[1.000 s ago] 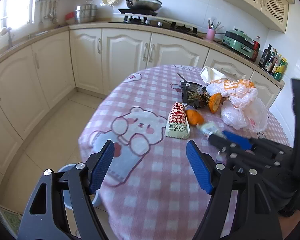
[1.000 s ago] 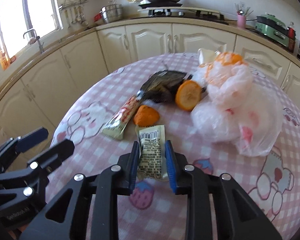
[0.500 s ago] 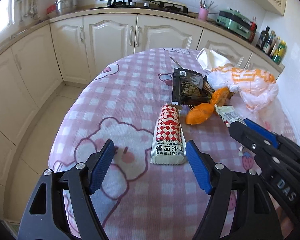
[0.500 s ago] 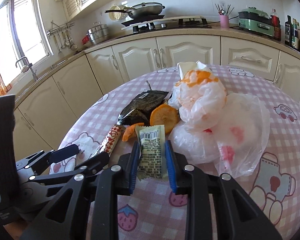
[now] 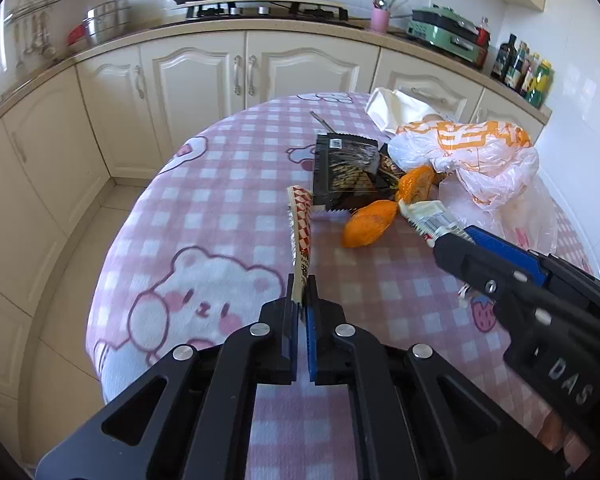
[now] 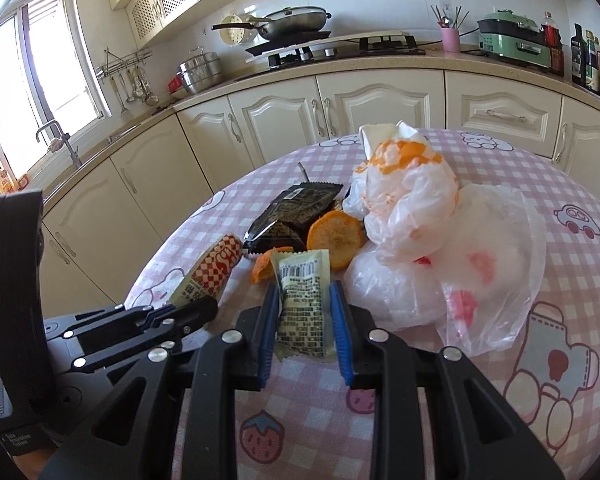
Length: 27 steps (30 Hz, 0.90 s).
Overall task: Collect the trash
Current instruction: 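Carry both wrappers over the blue bin and open both tools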
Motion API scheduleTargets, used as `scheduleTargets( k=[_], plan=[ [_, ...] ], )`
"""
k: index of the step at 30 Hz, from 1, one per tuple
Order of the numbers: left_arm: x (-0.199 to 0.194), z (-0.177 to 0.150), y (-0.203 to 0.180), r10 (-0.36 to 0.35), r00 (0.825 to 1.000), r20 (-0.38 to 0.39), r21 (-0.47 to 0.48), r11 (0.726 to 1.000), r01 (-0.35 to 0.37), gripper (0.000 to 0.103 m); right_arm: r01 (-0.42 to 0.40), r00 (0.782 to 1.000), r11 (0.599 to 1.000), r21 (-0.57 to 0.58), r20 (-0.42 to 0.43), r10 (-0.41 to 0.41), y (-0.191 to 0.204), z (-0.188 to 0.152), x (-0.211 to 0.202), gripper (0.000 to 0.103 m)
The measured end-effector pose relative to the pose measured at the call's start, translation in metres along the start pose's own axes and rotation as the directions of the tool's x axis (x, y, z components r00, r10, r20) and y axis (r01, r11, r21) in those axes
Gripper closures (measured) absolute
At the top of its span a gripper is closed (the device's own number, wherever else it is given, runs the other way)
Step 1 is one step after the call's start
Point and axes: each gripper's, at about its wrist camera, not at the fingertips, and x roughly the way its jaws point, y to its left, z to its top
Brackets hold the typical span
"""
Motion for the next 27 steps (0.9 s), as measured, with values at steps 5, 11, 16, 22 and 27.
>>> scheduleTargets(
  k=[5, 11, 16, 22, 27],
  plan=[
    [-0.024, -0.014, 0.008, -0.034, 0.998, 0.050, -0.031, 0.999, 0.036, 0.102, -0.007, 1.000, 1.000, -0.004, 0.007, 0.007, 0.004, -0.006, -0.009, 0.078],
    [-0.060, -0.030, 0.025, -0.029, 0.993, 0.112, -0.067, 0.997, 0.037, 0.102, -0.029, 0.999, 0.999, -0.032, 0.019, 0.030, 0.025, -0.014, -0.023, 0.078],
    [-0.085, -0.043, 0.050, 0.003, 0.989, 0.149, -0.113, 0.994, 0.014, 0.102, -0.070, 0.997, 0.994, -0.085, 0.022, 0.072, 0.062, -0.017, -0.029, 0.078],
    [-0.106, -0.063, 0.090, 0.073, 0.983, 0.169, -0.191, 0.981, -0.040, 0.102, -0.136, 0.990, 0.978, -0.157, 0.010, 0.140, 0.117, -0.020, -0.027, 0.078],
    [-0.119, -0.083, 0.129, 0.139, 0.976, 0.166, -0.258, 0.961, -0.093, 0.102, -0.204, 0.979, 0.955, -0.216, -0.029, 0.203, 0.166, -0.028, -0.013, 0.078]
  ],
)
